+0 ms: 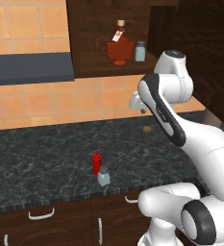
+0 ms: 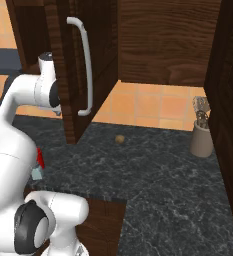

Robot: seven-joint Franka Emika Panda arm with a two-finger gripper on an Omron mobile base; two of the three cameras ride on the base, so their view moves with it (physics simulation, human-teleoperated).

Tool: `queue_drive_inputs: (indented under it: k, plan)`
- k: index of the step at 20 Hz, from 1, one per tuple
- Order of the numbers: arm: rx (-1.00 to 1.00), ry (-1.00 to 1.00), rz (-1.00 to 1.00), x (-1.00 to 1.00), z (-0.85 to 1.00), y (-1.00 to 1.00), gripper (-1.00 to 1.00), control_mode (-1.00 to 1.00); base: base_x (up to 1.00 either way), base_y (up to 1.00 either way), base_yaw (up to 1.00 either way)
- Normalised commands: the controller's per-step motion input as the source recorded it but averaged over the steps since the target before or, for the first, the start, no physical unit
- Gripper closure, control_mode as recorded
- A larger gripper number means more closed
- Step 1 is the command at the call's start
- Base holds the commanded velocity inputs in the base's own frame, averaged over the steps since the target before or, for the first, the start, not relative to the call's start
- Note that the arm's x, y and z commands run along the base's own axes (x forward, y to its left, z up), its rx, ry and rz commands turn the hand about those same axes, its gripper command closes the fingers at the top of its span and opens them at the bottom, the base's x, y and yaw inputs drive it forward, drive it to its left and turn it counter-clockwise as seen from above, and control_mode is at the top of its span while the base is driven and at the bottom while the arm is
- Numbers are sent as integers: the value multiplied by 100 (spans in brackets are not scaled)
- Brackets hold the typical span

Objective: Put the shaker and condiment bottle from the counter next to their counterparts in the cabinet.

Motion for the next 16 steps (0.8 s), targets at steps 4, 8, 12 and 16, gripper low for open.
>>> queue_drive_inputs:
  k: [4, 8, 12, 16]
  plan:
    - [0, 0, 0, -18, -4, 2, -100, -100, 0, 0, 0]
    - [0, 2, 0, -61, -25, 13, -100, -100, 0, 0, 0]
    - [0, 0, 3, -90, -24, 23, -100, -100, 0, 0, 0]
    - [-3, 0, 11, -69, -14, 41, -100, -100, 0, 0, 0]
